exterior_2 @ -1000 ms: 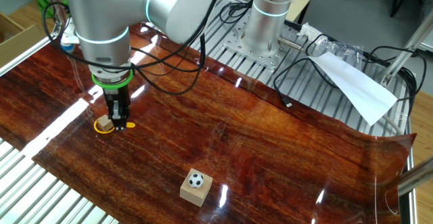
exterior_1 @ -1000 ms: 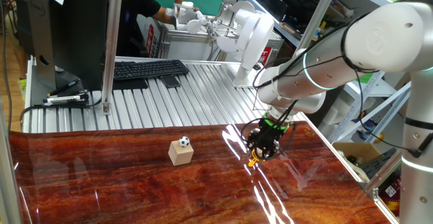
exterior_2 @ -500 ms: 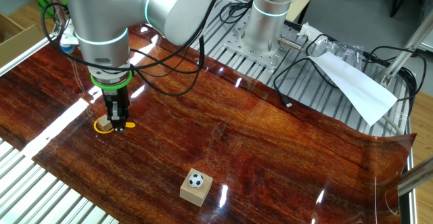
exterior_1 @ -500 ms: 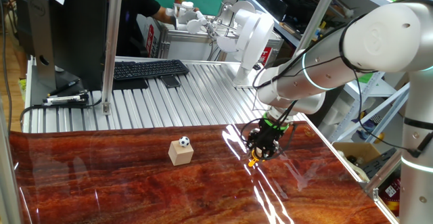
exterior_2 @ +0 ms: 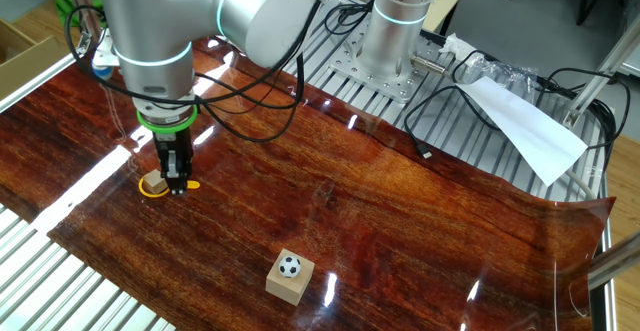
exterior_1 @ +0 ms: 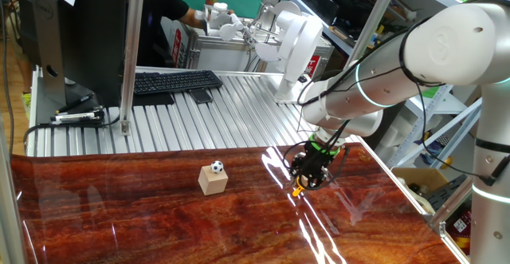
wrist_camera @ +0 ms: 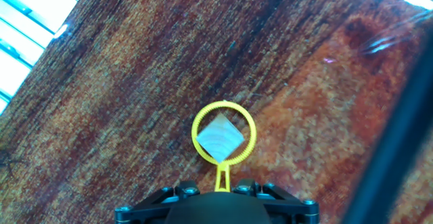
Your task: Attach the bubble ring to the ball
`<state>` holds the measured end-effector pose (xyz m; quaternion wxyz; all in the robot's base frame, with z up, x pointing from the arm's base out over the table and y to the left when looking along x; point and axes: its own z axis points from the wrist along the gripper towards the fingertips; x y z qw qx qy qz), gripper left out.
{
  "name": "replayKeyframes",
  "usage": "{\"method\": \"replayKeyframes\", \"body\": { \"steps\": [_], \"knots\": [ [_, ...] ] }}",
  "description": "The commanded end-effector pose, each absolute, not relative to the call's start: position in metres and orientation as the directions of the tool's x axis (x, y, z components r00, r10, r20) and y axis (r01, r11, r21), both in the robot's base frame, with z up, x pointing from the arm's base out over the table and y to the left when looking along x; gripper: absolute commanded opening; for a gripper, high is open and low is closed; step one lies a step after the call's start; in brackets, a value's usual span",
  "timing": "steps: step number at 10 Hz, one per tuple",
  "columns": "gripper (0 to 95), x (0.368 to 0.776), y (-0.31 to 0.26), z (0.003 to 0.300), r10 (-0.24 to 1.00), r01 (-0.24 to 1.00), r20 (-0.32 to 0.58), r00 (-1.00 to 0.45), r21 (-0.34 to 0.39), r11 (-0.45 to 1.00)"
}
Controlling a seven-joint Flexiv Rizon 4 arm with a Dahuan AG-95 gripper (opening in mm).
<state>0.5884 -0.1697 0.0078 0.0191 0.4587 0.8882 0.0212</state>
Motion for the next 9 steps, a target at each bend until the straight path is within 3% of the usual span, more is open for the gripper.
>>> {"method": "replayKeyframes", "body": {
  "steps": [1,9],
  "knots": [
    [38.0,0.5873,-0.1687,0.007,0.816,0.814,-0.017,-0.578,0.056,0.578],
    [38.0,0.5873,-0.1687,0.007,0.811,0.809,-0.017,-0.585,0.059,0.584]
  ]
}}
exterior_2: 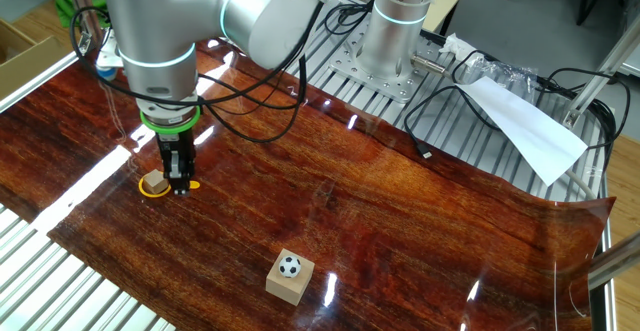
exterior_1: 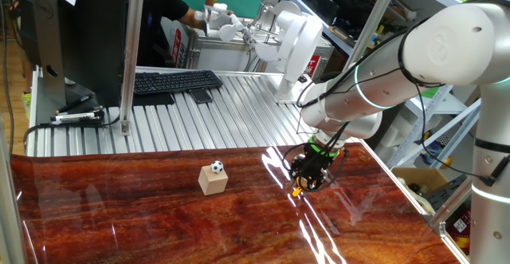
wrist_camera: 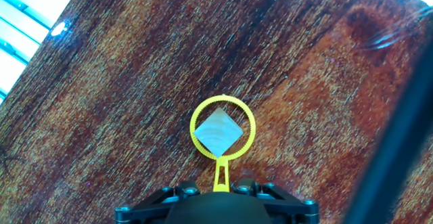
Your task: Attach the bubble ring to the ball
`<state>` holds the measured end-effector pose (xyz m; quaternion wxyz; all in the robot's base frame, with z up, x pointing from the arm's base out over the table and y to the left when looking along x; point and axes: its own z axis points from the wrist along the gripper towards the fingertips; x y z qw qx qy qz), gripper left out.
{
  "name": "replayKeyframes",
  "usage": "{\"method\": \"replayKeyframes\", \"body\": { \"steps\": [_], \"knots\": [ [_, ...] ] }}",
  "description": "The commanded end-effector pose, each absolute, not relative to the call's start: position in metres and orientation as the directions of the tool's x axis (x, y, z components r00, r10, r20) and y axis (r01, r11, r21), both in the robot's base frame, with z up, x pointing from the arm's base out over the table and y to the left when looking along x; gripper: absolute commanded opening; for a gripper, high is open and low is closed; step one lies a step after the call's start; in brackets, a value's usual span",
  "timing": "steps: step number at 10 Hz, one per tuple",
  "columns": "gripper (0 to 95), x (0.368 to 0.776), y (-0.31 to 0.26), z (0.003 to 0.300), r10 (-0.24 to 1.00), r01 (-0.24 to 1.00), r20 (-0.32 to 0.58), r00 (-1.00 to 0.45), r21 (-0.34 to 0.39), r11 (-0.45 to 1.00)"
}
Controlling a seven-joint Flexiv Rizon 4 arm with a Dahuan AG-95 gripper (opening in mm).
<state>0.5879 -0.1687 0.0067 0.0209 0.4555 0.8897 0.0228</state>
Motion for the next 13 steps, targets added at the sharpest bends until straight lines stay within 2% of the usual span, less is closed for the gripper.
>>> {"method": "replayKeyframes", "body": {
  "steps": [1,13],
  "knots": [
    [38.0,0.5873,-0.1687,0.007,0.811,0.809,-0.017,-0.585,0.06,0.585],
    [38.0,0.5873,-0.1687,0.007,0.807,0.804,-0.035,-0.589,0.073,0.59]
  ]
}}
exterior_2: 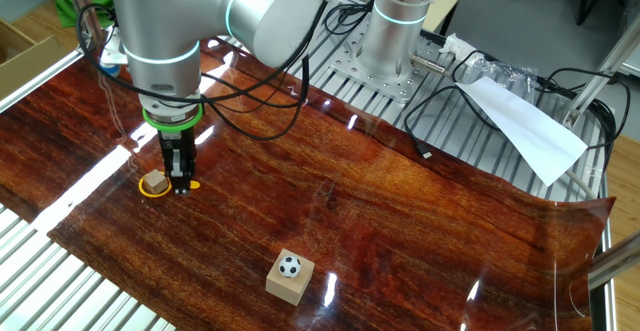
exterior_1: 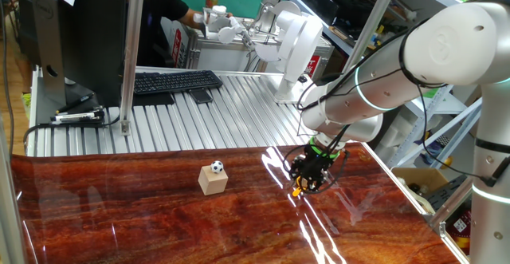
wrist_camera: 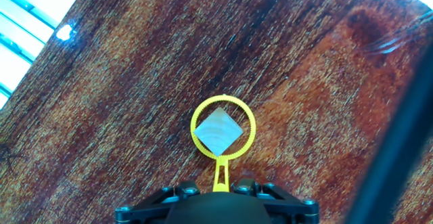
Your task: Attach the bubble ring to the ball
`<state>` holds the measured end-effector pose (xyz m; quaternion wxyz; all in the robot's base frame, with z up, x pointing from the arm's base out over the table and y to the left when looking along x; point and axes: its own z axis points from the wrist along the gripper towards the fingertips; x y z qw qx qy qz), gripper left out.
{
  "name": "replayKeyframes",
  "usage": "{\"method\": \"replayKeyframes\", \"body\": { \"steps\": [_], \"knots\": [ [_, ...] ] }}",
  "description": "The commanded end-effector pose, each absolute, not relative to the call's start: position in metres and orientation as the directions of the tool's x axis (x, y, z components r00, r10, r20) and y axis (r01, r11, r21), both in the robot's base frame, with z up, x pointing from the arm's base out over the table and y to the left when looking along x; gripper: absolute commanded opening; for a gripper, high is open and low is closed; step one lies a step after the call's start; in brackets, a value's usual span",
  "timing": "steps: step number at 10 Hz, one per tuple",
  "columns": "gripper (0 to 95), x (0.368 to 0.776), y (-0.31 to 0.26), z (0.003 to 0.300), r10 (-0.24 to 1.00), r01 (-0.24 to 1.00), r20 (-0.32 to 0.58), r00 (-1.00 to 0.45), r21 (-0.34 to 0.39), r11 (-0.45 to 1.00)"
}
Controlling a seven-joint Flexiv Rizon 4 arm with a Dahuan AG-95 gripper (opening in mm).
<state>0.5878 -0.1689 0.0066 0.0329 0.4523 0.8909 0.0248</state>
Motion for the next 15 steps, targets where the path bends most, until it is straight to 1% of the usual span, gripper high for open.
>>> {"method": "replayKeyframes", "body": {
  "steps": [1,2,3,4,6,7,10,12,15],
  "knots": [
    [19.0,0.5873,-0.1687,0.007,0.806,0.803,-0.026,-0.591,0.076,0.591],
    [19.0,0.5873,-0.1687,0.007,0.799,0.795,-0.025,-0.601,0.077,0.601],
    [0.0,0.5873,-0.1687,0.007,0.796,0.792,-0.03,-0.605,0.075,0.606],
    [0.0,0.5873,-0.1687,0.007,0.795,0.791,-0.031,-0.606,0.075,0.607],
    [0.0,0.5873,-0.1687,0.007,0.792,0.791,-0.028,-0.609,0.051,0.61],
    [0.0,0.5873,-0.1687,0.007,0.795,0.795,0.015,-0.607,0.045,0.605],
    [0.0,0.5873,-0.1687,0.007,0.792,0.793,0.051,-0.608,0.017,0.608],
    [0.0,0.5873,-0.1687,0.007,0.796,0.797,0.059,-0.603,0.014,0.603],
    [0.0,0.5873,-0.1687,0.007,0.788,0.793,0.098,-0.608,0.017,0.609]
  ]
}}
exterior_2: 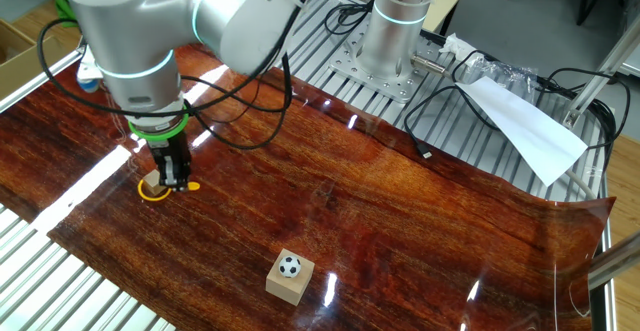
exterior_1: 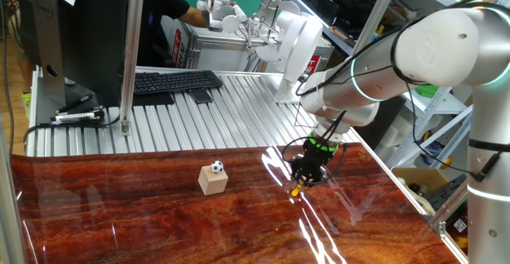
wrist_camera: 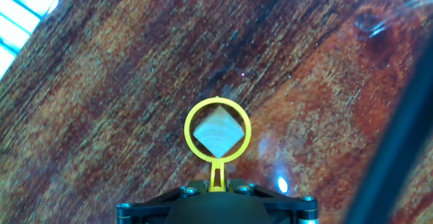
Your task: Attach the bubble ring to the ball
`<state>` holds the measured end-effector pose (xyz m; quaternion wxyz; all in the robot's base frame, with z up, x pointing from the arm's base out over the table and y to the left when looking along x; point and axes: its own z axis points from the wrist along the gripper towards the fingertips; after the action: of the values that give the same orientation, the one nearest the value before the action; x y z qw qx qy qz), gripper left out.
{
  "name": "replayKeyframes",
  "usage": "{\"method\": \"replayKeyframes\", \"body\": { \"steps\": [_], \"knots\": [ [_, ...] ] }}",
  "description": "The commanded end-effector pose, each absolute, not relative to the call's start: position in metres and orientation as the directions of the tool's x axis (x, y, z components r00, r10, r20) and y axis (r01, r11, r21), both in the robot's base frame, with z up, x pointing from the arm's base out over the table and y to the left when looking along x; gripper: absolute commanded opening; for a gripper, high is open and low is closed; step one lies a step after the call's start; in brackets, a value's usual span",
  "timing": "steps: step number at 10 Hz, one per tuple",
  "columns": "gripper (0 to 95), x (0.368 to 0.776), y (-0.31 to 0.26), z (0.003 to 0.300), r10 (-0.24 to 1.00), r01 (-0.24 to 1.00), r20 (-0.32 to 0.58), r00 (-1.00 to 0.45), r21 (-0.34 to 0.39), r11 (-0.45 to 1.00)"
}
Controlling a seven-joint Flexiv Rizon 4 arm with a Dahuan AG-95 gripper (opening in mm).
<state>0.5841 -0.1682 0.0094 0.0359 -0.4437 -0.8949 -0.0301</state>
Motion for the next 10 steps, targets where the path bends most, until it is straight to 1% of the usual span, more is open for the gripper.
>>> {"method": "replayKeyframes", "body": {
  "steps": [1,10],
  "knots": [
    [0.0,0.5873,-0.1687,0.007,0.785,0.79,0.102,-0.611,0.015,0.613],
    [0.0,0.5873,-0.1687,0.007,0.773,0.778,0.101,-0.626,0.012,0.628]
  ]
}}
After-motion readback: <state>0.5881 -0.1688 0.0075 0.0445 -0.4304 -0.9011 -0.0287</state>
